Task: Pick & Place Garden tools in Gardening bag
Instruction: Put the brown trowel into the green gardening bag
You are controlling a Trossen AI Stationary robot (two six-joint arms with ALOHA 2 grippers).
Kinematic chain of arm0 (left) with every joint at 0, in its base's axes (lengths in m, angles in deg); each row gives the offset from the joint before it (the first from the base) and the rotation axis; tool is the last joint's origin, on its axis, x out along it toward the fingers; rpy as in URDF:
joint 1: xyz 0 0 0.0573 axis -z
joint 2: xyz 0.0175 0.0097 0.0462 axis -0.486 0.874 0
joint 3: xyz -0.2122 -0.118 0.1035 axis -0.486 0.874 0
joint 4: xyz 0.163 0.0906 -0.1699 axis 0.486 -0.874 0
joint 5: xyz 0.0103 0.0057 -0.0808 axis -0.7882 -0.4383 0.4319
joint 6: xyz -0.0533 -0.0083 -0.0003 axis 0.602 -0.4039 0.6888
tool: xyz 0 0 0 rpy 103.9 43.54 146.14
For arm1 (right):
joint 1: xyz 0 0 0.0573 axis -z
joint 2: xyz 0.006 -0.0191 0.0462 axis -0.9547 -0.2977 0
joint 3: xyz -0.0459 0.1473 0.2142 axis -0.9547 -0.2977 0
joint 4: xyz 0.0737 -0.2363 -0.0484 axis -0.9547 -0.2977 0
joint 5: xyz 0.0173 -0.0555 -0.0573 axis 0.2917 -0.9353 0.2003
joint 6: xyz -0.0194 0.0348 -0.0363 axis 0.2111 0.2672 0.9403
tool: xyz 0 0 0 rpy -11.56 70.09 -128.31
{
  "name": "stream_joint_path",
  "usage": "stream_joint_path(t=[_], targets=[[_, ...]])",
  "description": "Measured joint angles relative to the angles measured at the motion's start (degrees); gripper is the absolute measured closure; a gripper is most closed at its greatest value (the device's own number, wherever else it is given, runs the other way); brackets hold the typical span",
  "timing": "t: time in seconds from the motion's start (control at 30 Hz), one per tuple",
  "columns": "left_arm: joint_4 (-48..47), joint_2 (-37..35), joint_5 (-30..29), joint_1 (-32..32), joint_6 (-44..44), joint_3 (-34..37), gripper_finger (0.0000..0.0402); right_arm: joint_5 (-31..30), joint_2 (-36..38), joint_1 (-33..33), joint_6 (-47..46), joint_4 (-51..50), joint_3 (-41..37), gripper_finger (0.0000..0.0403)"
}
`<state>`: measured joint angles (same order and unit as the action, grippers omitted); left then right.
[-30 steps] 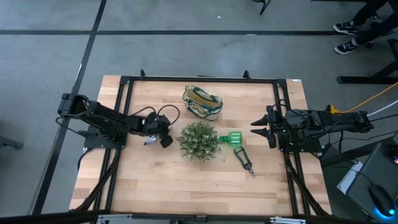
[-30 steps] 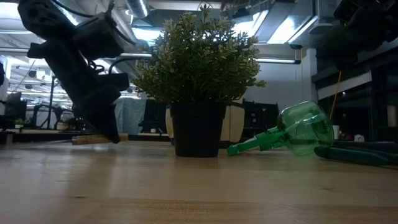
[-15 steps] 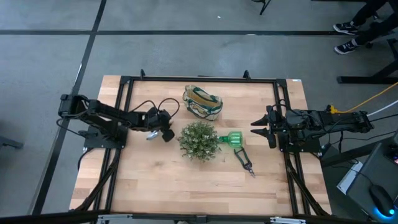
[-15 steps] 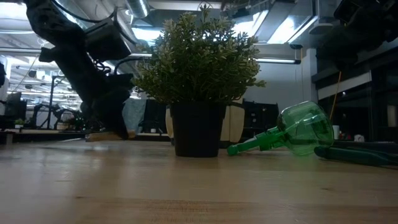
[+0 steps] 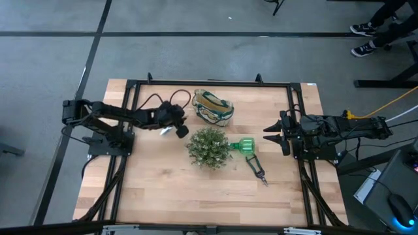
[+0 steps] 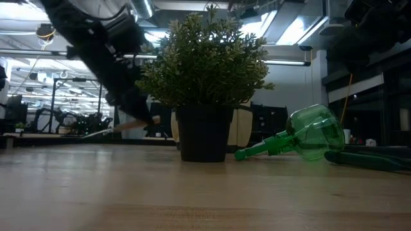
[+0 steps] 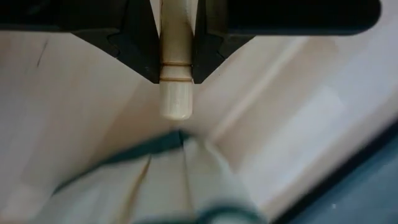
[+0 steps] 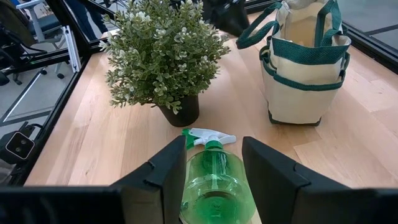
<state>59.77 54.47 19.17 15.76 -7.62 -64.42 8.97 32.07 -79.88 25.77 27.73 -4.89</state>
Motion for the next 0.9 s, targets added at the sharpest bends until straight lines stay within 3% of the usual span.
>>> stream_joint_path(t=[0.67, 0.9], targets=[[0.0, 0.0, -3.5, -6.4, -28.1, -21.3, 0.033, 0.0, 0.0, 0.0, 0.0, 0.0, 0.0, 0.0243], [6.6, 0.0, -2.2, -8.9, -35.8, -27.0, 0.0328, 0.0, 0.0, 0.0, 0.0, 0.0, 0.0, 0.0243]])
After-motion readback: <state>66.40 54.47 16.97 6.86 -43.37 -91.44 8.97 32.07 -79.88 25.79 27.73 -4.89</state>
